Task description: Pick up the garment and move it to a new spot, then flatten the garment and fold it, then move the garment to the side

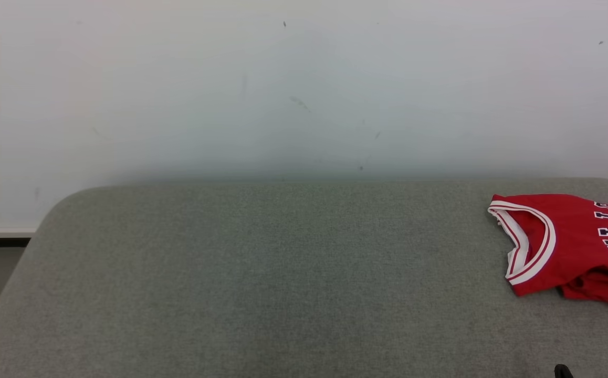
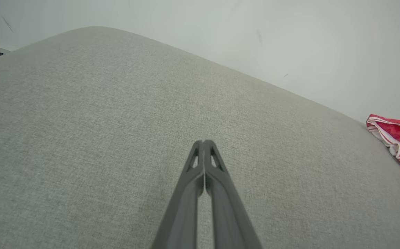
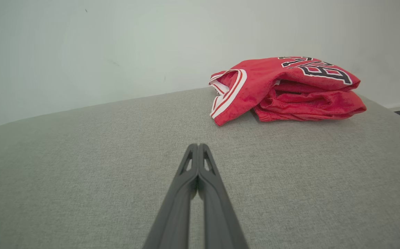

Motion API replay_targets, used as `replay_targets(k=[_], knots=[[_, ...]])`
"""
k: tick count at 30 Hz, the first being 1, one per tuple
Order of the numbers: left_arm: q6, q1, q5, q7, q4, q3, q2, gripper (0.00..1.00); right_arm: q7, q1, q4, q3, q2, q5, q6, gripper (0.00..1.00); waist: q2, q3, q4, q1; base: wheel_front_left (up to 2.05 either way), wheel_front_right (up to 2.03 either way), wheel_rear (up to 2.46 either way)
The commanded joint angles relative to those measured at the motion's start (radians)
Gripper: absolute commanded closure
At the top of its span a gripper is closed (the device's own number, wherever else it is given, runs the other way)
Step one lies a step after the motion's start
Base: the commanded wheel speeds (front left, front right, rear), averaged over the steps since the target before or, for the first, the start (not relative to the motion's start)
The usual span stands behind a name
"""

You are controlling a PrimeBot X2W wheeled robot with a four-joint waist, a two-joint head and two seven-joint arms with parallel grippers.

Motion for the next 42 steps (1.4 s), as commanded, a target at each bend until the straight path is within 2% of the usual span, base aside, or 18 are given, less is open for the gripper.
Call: replay_targets(k=[1,20,42], knots=[[-0.004,-0.033,-0.044,0.007,-0.011,0.008,0.003,1.0,0.007,-0.032,-0.014,-0.008,-0.002,0.046,0.0,1.0,0.0,0.001,0.001,0.0,0.0,0.0,0.0],[-0.014,-0.107,-0.353,0.088,-0.005,0.035,0.005,1.0,0.086,-0.094,-0.014,-0.023,0.006,0.357,0.0,1.0,0.0,0.016,0.006,0.0,0.0,0.0,0.0],[-0.024,-0.178,-0.637,0.166,0.002,0.062,0.007,1.0,0.162,-0.154,-0.012,-0.039,0.014,0.646,0.0,1.0,0.0,0.034,0.013,0.0,0.0,0.0,0.0]])
